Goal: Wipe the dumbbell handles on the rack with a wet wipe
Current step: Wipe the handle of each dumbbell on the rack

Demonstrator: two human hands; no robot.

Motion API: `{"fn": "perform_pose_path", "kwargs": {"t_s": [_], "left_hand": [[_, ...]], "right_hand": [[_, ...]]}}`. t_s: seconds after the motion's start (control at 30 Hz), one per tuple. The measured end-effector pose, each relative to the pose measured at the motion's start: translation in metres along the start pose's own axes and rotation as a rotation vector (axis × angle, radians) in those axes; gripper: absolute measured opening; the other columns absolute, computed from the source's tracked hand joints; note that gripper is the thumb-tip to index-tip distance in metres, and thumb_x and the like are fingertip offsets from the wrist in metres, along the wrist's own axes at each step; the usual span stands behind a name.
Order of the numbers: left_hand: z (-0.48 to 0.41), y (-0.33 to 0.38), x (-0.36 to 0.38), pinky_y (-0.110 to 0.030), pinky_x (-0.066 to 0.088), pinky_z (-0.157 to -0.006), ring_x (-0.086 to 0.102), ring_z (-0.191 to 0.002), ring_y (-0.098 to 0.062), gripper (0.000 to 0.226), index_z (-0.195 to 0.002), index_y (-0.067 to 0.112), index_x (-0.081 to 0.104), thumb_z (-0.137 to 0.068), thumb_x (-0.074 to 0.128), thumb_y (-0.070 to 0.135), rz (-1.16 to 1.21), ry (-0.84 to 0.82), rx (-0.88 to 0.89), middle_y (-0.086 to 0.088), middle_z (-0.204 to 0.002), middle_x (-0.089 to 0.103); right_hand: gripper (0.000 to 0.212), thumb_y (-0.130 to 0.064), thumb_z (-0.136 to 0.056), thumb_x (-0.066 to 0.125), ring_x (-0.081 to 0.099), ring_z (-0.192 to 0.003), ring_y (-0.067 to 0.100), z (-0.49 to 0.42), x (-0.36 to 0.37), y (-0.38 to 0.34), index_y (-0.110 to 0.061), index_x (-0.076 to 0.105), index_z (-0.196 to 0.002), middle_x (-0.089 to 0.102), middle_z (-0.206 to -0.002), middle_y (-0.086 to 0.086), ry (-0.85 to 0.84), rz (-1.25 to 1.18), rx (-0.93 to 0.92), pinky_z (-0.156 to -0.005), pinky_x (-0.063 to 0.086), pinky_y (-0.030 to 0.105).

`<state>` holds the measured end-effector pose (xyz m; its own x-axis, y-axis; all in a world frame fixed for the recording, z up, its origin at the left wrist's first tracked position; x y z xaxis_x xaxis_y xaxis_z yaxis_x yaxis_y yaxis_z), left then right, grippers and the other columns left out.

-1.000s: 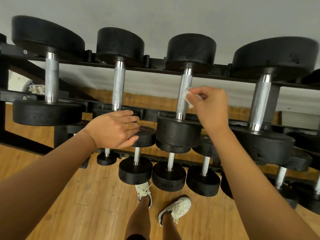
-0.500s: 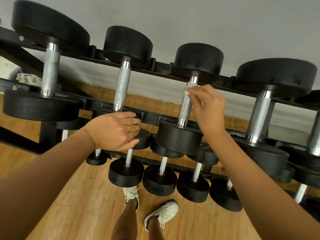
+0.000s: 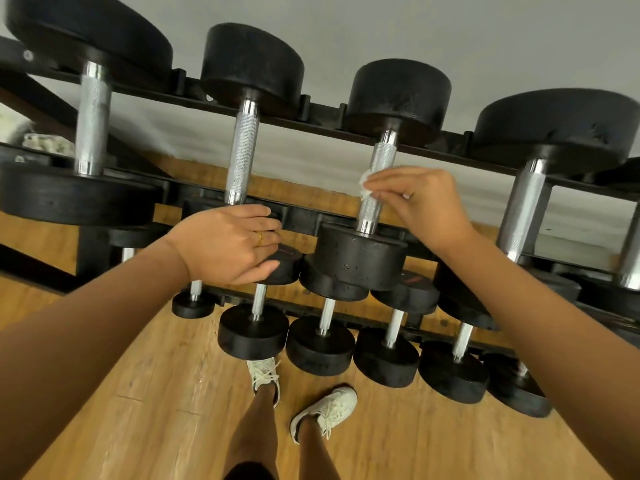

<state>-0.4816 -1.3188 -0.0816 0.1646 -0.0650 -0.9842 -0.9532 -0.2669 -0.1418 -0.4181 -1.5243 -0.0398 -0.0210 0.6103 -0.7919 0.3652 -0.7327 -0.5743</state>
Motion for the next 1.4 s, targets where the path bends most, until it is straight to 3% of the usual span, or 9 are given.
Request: {"fn": "perform_pose_path", "kwargs": {"t_s": [0.1,0.23,0.33,0.4,0.53,0.67,1.07,1.3,1.4], "left_hand": [[0.0,0.0,0.002,-0.044,0.046,-0.112,0.071,-0.113,-0.027,0.051,-0.107,0.006,0.08,-0.108,0.041,0.039,-0.004,-0.004,-0.003,-0.011,-0.111,0.077],[0.001,0.001,0.002,-0.044,0.046,-0.112,0.071,-0.113,-0.027,0.052,-0.107,0.006,0.081,-0.108,0.04,0.038,-0.01,-0.009,-0.001,-0.012,-0.111,0.077],[0.0,0.001,0.0,-0.044,0.044,-0.113,0.071,-0.111,-0.027,0.053,-0.105,0.006,0.081,-0.108,0.039,0.038,-0.013,-0.002,0.003,-0.011,-0.109,0.078],[-0.001,0.002,-0.001,-0.043,0.043,-0.113,0.072,-0.11,-0.027,0.053,-0.104,0.007,0.081,-0.108,0.039,0.038,-0.013,0.007,0.007,-0.011,-0.108,0.078],[0.0,0.001,-0.001,-0.043,0.045,-0.112,0.072,-0.11,-0.026,0.054,-0.102,0.008,0.082,-0.108,0.038,0.039,-0.013,0.009,0.009,-0.01,-0.107,0.078],[0.001,0.001,-0.001,-0.043,0.043,-0.113,0.071,-0.11,-0.025,0.056,-0.099,0.009,0.082,-0.109,0.036,0.039,-0.016,0.016,0.012,-0.009,-0.107,0.078],[0.0,0.002,-0.002,-0.042,0.039,-0.113,0.071,-0.109,-0.026,0.058,-0.1,0.007,0.082,-0.109,0.034,0.038,-0.043,0.028,0.031,-0.009,-0.105,0.078],[0.0,0.002,-0.002,-0.043,0.046,-0.11,0.071,-0.109,-0.026,0.061,-0.099,0.007,0.081,-0.11,0.03,0.038,-0.041,0.023,0.03,-0.009,-0.104,0.078],[0.0,0.002,-0.004,-0.043,0.049,-0.109,0.072,-0.109,-0.026,0.06,-0.099,0.007,0.081,-0.11,0.031,0.038,-0.039,0.027,0.031,-0.009,-0.103,0.078]], "right_hand": [[0.021,-0.011,-0.09,0.072,0.069,-0.106,0.011,0.002,-0.004,0.001,-0.012,0.076,-0.11,0.074,-0.113,0.002,0.064,-0.009,0.015,-0.1,0.054,0.037],[0.024,-0.005,-0.086,0.075,0.071,-0.104,0.015,0.025,0.023,-0.016,-0.013,0.077,-0.108,0.075,-0.111,0.003,-0.216,-0.018,-0.12,-0.094,0.058,0.044],[0.036,0.001,-0.08,0.077,0.071,-0.101,0.026,0.025,0.025,-0.027,-0.01,0.075,-0.114,0.074,-0.111,0.01,-0.35,0.177,-0.312,-0.089,0.059,0.046],[0.049,0.004,-0.079,0.075,0.067,-0.102,0.032,0.017,0.019,-0.033,-0.009,0.068,-0.125,0.068,-0.115,0.013,-0.333,0.299,-0.387,-0.085,0.058,0.046],[0.036,-0.007,-0.094,0.058,0.061,-0.107,0.028,-0.007,-0.007,-0.029,-0.011,0.063,-0.129,0.064,-0.114,0.007,-0.125,0.476,-0.418,-0.09,0.05,0.037],[0.038,0.0,-0.089,0.067,0.059,-0.121,0.031,-0.011,-0.008,-0.016,-0.012,0.067,-0.126,0.069,-0.122,0.008,-0.017,0.657,-0.531,-0.092,0.044,0.04],[0.029,0.003,-0.091,0.059,0.057,-0.128,0.035,-0.013,0.005,-0.029,0.0,0.066,-0.119,0.065,-0.128,0.02,-0.128,0.565,-0.728,-0.114,0.04,0.045],[0.071,0.007,-0.082,0.076,0.044,-0.141,0.033,-0.007,0.009,0.005,-0.01,0.049,-0.145,0.047,-0.151,0.016,-0.335,0.57,-0.701,-0.11,0.045,0.052],[0.069,0.005,-0.086,0.073,0.036,-0.146,0.03,0.0,0.012,0.004,-0.006,0.046,-0.148,0.041,-0.155,0.016,-0.367,0.562,-0.763,-0.116,0.037,0.051]]}}
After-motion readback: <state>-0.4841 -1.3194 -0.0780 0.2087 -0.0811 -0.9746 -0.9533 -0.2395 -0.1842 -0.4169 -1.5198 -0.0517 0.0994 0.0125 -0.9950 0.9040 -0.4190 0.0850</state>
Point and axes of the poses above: each hand's wrist, its own z-axis away from the middle knuckle, its own x-axis out of the palm, y = z × x, the point moved 10 cm from there along -z, towards the middle knuckle
